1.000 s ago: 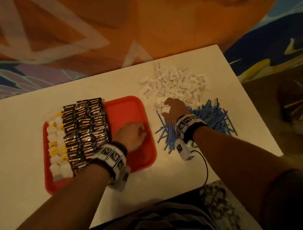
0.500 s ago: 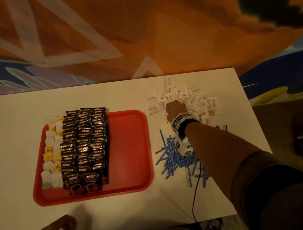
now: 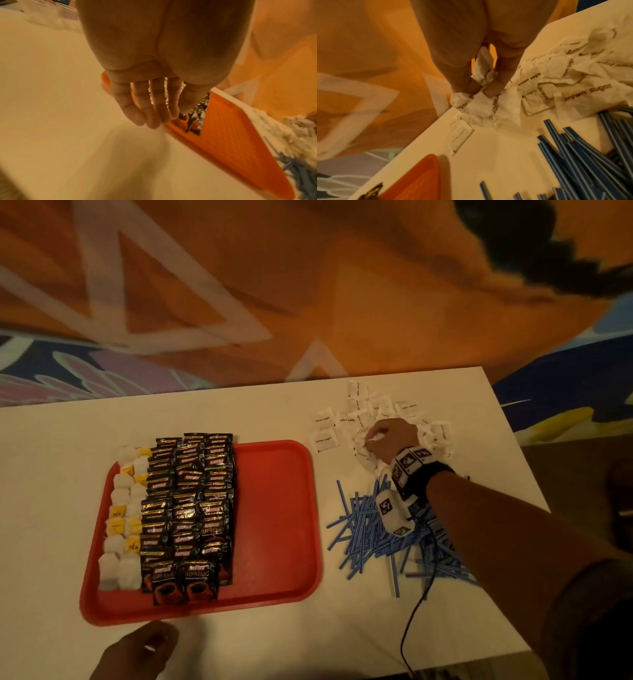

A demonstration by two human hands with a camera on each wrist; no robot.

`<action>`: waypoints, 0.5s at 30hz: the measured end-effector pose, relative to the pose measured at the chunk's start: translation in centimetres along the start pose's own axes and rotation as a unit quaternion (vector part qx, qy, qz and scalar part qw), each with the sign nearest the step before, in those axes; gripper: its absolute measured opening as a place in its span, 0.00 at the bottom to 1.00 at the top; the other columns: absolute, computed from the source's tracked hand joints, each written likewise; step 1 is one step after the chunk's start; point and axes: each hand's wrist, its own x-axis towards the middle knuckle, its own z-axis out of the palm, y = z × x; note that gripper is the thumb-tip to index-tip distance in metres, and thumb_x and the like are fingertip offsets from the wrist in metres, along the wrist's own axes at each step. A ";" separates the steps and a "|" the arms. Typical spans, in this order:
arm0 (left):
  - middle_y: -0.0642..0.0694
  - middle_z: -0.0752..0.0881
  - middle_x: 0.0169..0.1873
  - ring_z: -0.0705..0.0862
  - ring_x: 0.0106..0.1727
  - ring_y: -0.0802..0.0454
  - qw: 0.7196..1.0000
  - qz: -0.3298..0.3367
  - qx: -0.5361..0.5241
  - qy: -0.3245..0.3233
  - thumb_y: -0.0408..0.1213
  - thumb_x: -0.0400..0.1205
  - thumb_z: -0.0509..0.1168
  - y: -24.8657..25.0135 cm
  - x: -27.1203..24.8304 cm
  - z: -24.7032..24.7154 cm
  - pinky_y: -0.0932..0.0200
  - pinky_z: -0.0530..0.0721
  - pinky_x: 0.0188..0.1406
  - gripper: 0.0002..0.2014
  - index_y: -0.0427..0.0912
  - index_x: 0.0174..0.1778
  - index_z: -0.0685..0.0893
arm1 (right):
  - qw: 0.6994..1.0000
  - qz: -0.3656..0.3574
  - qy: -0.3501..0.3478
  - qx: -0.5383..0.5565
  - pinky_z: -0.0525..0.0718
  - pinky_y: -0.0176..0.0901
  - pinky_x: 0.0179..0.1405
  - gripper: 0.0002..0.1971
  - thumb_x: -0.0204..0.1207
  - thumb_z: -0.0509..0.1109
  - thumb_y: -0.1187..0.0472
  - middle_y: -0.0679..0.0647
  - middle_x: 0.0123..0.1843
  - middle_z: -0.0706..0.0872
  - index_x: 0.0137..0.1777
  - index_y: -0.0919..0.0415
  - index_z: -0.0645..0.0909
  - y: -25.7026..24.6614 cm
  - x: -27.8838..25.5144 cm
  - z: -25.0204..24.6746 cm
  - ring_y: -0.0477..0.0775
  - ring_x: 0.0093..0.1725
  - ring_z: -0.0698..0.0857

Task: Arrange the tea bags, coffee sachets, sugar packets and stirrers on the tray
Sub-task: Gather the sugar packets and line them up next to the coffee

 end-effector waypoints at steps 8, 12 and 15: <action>0.57 0.90 0.44 0.87 0.47 0.54 0.975 0.185 -0.124 0.002 0.47 0.84 0.69 11.6 -0.9 -2.1 0.53 0.84 0.46 0.05 0.57 0.44 0.89 | 0.994 -0.083 0.027 0.072 0.76 0.32 0.52 0.04 0.68 0.78 0.64 0.49 0.53 0.91 0.40 0.54 0.90 -4.5 -7.1 -2.8 0.49 0.56 0.85; 0.56 0.79 0.68 0.80 0.65 0.57 0.944 0.276 -0.177 0.020 0.51 0.84 0.69 18.7 0.1 -4.2 0.62 0.80 0.57 0.17 0.58 0.69 0.81 | 0.988 -0.128 0.005 0.091 0.78 0.36 0.50 0.07 0.66 0.78 0.64 0.44 0.42 0.89 0.36 0.50 0.89 -8.5 -12.0 -2.4 0.43 0.42 0.82; 0.56 0.75 0.73 0.77 0.71 0.51 0.898 0.260 -0.341 -0.104 0.63 0.81 0.64 23.0 -1.4 -5.4 0.38 0.80 0.69 0.24 0.69 0.74 0.74 | 0.981 -0.177 -0.021 0.078 0.75 0.34 0.49 0.07 0.66 0.78 0.63 0.43 0.41 0.90 0.35 0.48 0.88 -11.9 -15.7 -1.4 0.43 0.46 0.83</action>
